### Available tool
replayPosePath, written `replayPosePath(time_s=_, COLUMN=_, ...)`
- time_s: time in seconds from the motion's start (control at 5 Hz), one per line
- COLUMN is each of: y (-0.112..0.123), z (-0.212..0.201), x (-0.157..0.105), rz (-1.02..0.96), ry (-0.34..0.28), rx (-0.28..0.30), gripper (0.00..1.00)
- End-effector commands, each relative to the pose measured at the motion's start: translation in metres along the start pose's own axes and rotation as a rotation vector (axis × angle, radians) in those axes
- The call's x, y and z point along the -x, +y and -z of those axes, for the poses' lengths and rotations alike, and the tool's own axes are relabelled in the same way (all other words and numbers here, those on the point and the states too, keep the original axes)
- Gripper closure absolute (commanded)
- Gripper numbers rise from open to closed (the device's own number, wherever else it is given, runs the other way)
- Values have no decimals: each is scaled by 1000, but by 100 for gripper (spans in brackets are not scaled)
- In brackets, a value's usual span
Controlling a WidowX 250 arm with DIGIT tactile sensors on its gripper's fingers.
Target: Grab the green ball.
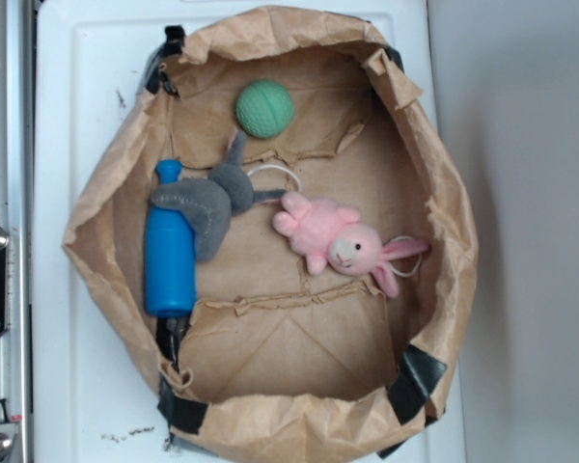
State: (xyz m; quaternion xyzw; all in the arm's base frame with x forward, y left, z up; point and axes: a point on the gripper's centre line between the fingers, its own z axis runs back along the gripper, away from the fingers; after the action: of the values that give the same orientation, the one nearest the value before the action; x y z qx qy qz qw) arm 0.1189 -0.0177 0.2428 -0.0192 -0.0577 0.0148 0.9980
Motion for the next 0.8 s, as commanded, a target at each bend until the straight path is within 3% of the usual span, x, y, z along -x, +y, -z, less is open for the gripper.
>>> replayPosePath(time_s=0.0, y=0, z=0, x=0, rz=0, ry=0, rx=0, gripper=0)
replayPosePath(time_s=0.2, y=4, z=8, x=-49, rz=-49, ry=-32, rx=7, gripper=0)
replayPosePath(time_s=0.4, y=8, z=17, x=-84, rz=-70, ry=-105, rx=-26, gripper=0)
replayPosePath(time_s=0.6, y=42, z=32, x=-113, rz=-317, ry=-164, rx=-52, gripper=0)
